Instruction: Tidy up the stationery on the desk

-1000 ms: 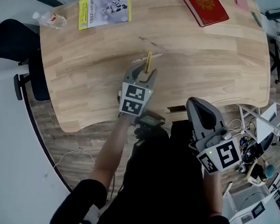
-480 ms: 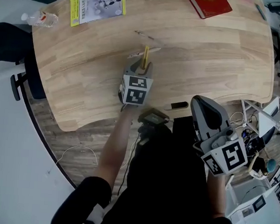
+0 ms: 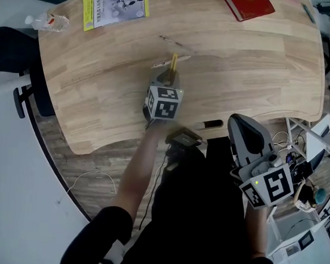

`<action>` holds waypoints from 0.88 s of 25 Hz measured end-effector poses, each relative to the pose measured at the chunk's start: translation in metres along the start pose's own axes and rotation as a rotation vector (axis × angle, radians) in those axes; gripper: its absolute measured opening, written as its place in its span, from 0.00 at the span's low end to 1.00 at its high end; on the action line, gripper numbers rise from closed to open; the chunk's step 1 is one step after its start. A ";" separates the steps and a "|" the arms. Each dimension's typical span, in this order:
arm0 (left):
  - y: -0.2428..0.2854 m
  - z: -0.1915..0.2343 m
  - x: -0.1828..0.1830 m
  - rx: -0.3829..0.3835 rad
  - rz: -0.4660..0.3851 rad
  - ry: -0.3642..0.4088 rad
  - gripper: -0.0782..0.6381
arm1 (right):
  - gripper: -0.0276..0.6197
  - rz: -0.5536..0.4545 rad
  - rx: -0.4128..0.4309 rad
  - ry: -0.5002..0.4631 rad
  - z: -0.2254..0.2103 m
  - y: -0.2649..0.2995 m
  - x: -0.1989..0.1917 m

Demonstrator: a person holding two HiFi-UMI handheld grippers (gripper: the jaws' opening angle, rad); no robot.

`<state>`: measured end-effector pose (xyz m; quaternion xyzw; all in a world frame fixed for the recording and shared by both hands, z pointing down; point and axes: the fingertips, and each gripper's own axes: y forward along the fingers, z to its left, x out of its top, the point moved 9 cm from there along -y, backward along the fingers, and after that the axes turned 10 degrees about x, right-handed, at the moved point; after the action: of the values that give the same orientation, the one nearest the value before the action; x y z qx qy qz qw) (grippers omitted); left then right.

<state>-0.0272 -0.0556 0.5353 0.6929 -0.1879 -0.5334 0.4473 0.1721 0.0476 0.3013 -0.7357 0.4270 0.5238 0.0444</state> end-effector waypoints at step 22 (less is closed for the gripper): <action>-0.045 0.060 -0.020 0.079 -0.013 -0.238 0.23 | 0.08 -0.013 0.065 -0.025 0.035 0.014 0.000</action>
<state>-0.0981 -0.0427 0.5080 0.6430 -0.2559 -0.6070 0.3905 0.1371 0.0569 0.2903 -0.7299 0.4386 0.5186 0.0772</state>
